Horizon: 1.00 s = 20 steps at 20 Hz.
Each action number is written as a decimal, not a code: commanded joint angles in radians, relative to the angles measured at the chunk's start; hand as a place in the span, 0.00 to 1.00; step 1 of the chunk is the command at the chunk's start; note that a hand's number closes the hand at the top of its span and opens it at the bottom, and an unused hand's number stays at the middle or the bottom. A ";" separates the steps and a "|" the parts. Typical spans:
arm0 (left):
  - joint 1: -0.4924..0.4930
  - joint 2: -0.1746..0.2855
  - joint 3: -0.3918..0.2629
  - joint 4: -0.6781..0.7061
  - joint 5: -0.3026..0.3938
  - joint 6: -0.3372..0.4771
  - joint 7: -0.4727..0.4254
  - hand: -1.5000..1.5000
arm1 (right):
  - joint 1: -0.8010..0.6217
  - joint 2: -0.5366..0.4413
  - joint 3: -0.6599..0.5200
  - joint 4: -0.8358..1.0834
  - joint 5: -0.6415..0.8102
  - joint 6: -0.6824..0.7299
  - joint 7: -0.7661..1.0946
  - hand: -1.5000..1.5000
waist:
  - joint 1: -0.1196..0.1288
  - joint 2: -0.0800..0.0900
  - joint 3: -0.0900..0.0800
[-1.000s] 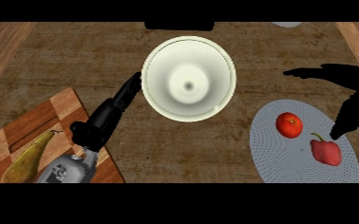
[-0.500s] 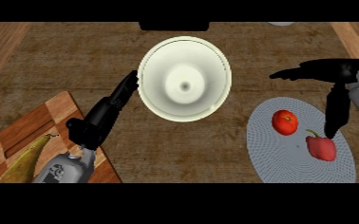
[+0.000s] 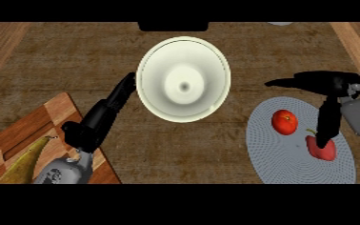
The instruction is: Pick the tomato from the placemat and place it in the bowl
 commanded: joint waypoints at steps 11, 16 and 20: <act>0.042 -0.010 0.074 -0.035 -0.018 -0.097 0.004 0.50 | 0.162 0.018 -0.085 -0.118 0.278 -0.151 -0.143 0.00 | 0.000 0.000 0.000; 0.015 -0.104 0.028 -0.069 -0.090 -0.022 0.091 0.50 | 0.120 0.082 -0.098 0.000 0.372 -0.180 -0.173 0.00 | 0.005 0.001 0.000; -0.047 -0.062 0.132 0.124 -0.045 -0.130 -0.061 0.50 | 0.128 0.068 -0.093 0.085 0.427 -0.204 -0.261 0.00 | 0.000 0.004 0.000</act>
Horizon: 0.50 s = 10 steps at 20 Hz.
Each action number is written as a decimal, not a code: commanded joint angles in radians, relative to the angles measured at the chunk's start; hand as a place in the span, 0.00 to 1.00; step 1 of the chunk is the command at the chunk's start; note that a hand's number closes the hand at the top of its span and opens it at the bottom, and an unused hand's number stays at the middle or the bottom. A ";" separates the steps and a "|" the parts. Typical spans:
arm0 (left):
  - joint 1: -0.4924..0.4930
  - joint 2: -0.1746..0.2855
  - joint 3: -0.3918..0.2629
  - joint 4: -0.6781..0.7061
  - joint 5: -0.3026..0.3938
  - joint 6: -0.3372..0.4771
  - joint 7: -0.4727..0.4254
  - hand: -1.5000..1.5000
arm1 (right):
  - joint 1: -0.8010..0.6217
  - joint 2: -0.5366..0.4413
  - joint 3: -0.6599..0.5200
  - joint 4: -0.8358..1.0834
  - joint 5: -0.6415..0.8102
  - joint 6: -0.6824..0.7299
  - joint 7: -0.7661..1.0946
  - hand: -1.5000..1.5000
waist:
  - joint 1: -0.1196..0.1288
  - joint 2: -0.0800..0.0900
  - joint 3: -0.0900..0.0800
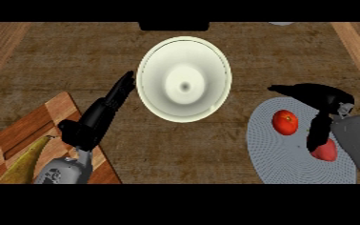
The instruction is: Pick the tomato from the placemat and place it in the bowl
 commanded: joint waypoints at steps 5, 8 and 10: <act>0.017 -0.045 0.000 -0.016 -0.060 -0.008 0.034 0.50 | 0.023 0.063 -0.027 0.087 0.125 -0.046 -0.082 0.00 | -0.001 -0.001 0.000; -0.030 -0.044 0.036 0.073 -0.047 -0.042 -0.025 0.50 | -0.030 0.100 -0.023 0.222 0.157 -0.098 -0.152 0.00 | 0.002 0.002 0.000; 0.019 -0.069 0.016 0.027 -0.082 -0.020 -0.026 0.50 | -0.013 0.082 -0.042 0.199 0.179 -0.081 -0.183 0.00 | 0.000 0.000 0.000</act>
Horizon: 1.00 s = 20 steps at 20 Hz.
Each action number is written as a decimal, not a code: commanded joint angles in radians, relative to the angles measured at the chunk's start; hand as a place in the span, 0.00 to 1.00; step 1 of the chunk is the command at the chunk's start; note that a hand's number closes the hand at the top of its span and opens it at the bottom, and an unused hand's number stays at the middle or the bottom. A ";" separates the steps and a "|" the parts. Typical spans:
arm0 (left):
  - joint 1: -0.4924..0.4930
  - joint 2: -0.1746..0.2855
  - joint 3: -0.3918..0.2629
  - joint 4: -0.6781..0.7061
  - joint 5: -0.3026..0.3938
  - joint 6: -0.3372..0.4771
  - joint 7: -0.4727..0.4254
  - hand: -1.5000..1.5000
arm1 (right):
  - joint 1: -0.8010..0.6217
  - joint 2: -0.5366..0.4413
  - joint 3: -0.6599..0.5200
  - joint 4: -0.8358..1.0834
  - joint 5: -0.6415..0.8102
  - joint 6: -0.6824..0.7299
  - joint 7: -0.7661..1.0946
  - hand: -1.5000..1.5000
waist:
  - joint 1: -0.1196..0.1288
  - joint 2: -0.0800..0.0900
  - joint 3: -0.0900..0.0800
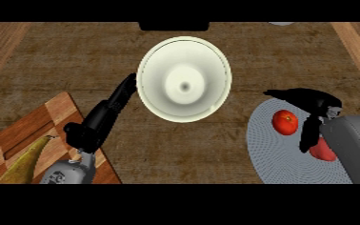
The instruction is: Pick the tomato from the placemat and place it in the bowl
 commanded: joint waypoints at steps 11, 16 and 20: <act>-0.002 -0.001 0.063 -0.021 -0.003 -0.066 0.012 0.50 | -0.036 0.088 -0.065 0.116 0.109 -0.168 -0.176 1.00 | -0.001 0.000 0.000; 0.019 -0.029 0.043 0.012 -0.013 -0.047 -0.009 0.50 | -0.083 0.383 -0.024 0.063 0.168 -0.273 0.186 1.00 | -0.004 -0.008 -0.003; -0.014 -0.043 0.002 0.010 -0.032 -0.056 0.000 0.50 | -0.204 0.526 0.014 0.092 0.214 -0.361 0.446 1.00 | 0.076 -0.007 -0.007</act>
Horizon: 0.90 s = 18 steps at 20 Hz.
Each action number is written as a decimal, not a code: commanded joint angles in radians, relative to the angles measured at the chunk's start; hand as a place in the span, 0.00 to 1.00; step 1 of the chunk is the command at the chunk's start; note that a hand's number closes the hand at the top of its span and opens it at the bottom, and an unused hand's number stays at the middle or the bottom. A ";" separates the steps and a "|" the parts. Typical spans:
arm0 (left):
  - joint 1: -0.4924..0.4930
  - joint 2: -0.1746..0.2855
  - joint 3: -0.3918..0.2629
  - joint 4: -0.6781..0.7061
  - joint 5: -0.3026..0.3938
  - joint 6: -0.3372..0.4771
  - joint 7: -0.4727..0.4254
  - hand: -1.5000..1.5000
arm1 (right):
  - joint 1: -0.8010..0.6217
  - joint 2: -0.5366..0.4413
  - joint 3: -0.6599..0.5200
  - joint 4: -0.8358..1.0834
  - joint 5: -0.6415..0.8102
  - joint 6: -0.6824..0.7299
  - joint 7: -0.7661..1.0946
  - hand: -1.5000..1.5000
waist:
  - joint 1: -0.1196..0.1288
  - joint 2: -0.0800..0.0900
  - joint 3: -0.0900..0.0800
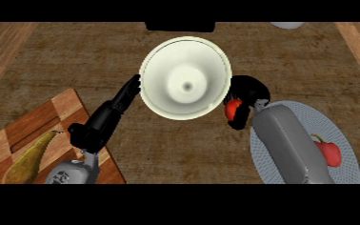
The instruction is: Pick the tomato from the placemat and place it in the bowl
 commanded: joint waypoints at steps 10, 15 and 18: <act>-0.063 -0.037 -0.055 0.029 -0.001 -0.034 0.012 0.50 | -0.328 0.144 0.240 -0.039 0.108 -0.313 0.866 1.00 | 0.109 0.005 0.000; -0.083 -0.038 -0.055 0.039 -0.002 -0.038 0.018 0.50 | -0.500 0.144 0.301 -0.089 0.139 -0.483 1.077 1.00 | 0.118 0.010 0.001; -0.097 -0.041 -0.043 0.044 0.003 -0.033 0.025 0.50 | -0.557 0.144 0.310 -0.099 0.139 -0.573 1.164 1.00 | 0.109 0.012 0.001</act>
